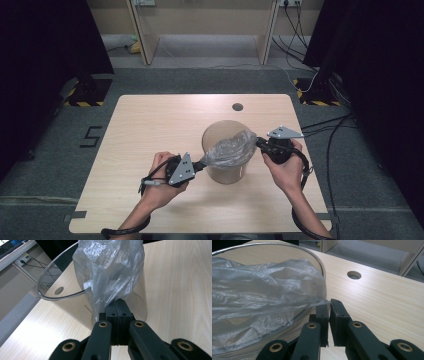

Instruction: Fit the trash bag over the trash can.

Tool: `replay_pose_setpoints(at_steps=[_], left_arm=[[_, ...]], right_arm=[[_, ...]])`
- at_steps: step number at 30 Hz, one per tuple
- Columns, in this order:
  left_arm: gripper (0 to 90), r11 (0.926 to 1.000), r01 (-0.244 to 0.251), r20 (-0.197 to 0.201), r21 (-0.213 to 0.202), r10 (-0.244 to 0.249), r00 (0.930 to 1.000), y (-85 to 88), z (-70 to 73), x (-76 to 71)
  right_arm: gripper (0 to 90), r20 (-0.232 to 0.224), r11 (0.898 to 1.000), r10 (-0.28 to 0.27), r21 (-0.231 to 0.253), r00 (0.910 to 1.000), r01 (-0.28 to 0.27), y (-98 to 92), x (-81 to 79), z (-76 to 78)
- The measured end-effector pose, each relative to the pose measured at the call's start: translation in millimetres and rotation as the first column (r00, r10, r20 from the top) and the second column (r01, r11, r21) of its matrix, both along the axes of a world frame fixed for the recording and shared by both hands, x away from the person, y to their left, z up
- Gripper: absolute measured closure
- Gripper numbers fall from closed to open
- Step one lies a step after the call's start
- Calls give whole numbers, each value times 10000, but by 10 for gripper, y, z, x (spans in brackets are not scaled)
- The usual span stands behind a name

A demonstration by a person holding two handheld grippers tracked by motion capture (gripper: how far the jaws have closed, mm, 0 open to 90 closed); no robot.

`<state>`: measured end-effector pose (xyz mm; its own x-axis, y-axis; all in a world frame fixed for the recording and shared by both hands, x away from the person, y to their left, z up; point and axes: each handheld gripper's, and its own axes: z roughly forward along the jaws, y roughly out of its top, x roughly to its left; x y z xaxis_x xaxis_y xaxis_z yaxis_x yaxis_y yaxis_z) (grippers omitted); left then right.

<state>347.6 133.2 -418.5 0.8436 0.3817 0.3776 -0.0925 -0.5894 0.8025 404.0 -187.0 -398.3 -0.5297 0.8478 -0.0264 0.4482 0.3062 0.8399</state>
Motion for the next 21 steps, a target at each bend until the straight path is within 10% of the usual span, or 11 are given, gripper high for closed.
replay_pose_setpoints(at_steps=[14, 18, 21], left_arm=[[549, 9810, -134, -465, -1936, 45, 9989, 146, 129, -283], [507, 9464, -753, -927, -3142, 484, 9945, 148, 217, -229], [496, 9357, -1038, -1132, -3372, 691, 9912, 100, 237, -162]], right_arm=[[884, 103, 9997, -191, -142, 9998, 192, 0, -48, 47], [885, 68, 9997, -213, -126, 9997, 214, -4, -62, 48], [886, 85, 9997, -219, -111, 9997, 220, -3, -60, 54]])
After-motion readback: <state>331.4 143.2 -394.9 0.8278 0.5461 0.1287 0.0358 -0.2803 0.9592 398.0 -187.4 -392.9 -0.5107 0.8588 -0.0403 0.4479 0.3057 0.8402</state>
